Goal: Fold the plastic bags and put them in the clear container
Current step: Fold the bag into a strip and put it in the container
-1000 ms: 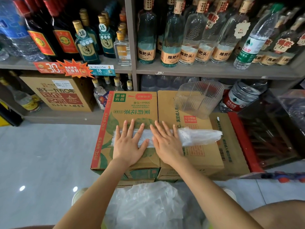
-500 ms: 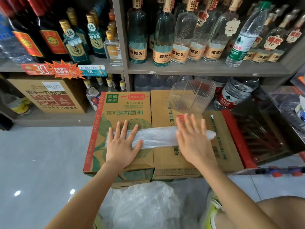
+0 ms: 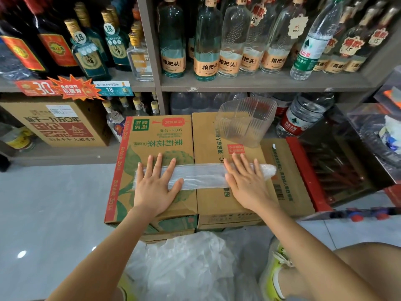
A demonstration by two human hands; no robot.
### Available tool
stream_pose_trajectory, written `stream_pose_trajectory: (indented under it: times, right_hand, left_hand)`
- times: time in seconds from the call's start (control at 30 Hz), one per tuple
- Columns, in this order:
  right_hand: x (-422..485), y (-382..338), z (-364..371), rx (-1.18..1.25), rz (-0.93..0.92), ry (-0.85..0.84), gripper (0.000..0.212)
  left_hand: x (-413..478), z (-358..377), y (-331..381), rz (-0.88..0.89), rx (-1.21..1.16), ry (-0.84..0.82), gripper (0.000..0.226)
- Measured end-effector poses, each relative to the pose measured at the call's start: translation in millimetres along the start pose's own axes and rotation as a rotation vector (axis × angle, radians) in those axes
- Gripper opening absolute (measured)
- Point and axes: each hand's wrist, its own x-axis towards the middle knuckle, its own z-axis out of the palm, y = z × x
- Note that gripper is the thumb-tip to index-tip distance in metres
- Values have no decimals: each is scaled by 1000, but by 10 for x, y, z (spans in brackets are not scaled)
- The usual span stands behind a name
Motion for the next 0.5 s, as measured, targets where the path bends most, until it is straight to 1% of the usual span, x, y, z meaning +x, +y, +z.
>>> stream_pose_trajectory:
  times: [0.03,0.1,0.13,0.17,0.23,0.3,0.37,0.4,0.47,0.5]
  right_hand:
    - [-3,-6,-37,19,11,48,61]
    - [-19,4,-161,67,42,229,66]
    - [-25,24,-223,68,56,275,65]
    - [-28,52,-270,50,63,259,63]
    - [-28,64,-318,19,77,129,65]
    - [-41,50,-328,90,96,47,62]
    - [-74,30,-322,215,116,61,49]
    - [-102,11,-322,245,116,67,41]
    - [-149,-29,-332,263,106,70,24]
    - [-168,-45,-337,259,98,66,20]
  left_hand:
    - [0,-7,-4,3,-1,-4,87]
    - [8,-34,-23,31,-15,-12,89]
    - [18,-51,-42,59,-18,-21,90]
    - [34,-67,-71,93,-12,-34,91]
    - [77,-96,-158,157,-12,-68,91]
    - [112,-114,-250,197,-111,-44,96]
    - [120,-131,-296,216,-258,57,99]
    - [107,-149,-296,222,-304,117,96]
    - [66,-212,-262,233,-344,237,83]
    - [35,-246,-242,244,-350,291,74]
